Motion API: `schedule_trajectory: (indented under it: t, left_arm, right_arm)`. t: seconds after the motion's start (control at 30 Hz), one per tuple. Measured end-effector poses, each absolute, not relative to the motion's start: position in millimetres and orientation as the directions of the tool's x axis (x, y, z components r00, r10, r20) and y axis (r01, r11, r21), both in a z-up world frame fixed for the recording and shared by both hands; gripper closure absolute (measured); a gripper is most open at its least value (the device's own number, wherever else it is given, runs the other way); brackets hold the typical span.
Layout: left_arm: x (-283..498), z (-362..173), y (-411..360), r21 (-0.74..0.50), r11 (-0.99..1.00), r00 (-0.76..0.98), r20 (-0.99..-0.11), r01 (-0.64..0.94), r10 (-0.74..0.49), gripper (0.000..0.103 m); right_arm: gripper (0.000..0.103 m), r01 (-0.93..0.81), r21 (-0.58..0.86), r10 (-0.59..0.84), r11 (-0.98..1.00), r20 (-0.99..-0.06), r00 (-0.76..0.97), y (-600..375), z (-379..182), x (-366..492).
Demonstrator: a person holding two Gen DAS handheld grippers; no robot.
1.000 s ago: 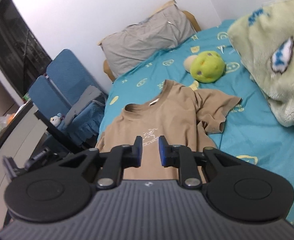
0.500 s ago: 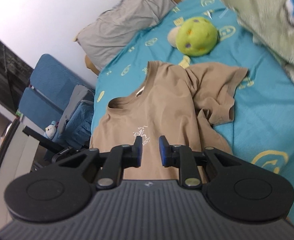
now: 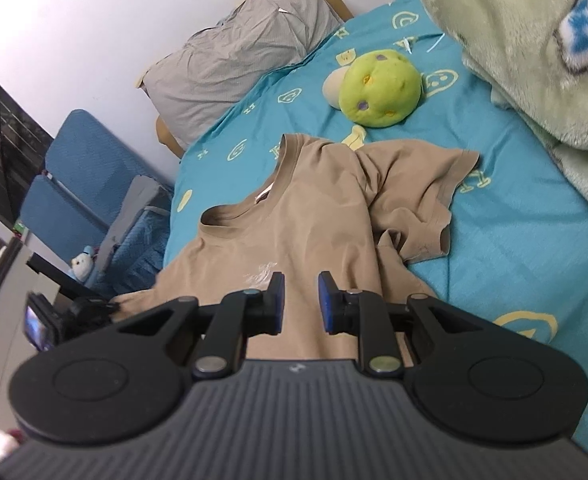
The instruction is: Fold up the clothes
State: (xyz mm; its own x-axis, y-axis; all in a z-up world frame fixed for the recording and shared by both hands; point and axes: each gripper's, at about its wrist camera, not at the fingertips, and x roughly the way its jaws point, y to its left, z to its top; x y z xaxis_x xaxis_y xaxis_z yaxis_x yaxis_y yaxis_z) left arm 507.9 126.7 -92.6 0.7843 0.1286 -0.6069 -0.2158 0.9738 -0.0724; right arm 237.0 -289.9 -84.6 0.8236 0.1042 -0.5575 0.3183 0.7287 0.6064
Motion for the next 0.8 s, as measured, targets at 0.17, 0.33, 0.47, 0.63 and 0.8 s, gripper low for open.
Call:
schedule_trajectory:
  t: [0.17, 0.33, 0.47, 0.63, 0.8]
  left_arm:
    - [492, -104, 143, -0.217, 0.95, 0.748, -0.663, -0.226, 0.027, 0.057]
    - [457, -147, 192, -0.469, 0.815, 0.687, -0.716, -0.34, -0.126, 0.023]
    - [442, -193, 230, -0.636, 0.621, 0.643, -0.719, -0.458, -0.263, 0.024]
    - [453, -190, 230, -0.678, 0.602, 0.701, -0.665, -0.421, -0.258, 0.029]
    - [486, -169, 216, -0.613, 0.702, 0.733, -0.652, -0.363, -0.191, 0.03]
  right_arm:
    - [0.081, 0.325, 0.599, 0.103, 0.732, -0.568, 0.817, -288, -87, 240]
    - [0.081, 0.317, 0.616, 0.117, 0.721, -0.559, 0.821, -288, -86, 238]
    - [0.081, 0.308, 0.629, 0.134, 0.713, -0.554, 0.822, -287, -86, 238]
    - [0.081, 0.312, 0.634, 0.145, 0.707, -0.562, 0.815, -286, -89, 240]
    - [0.081, 0.308, 0.622, 0.146, 0.72, -0.57, 0.809, -283, -90, 243]
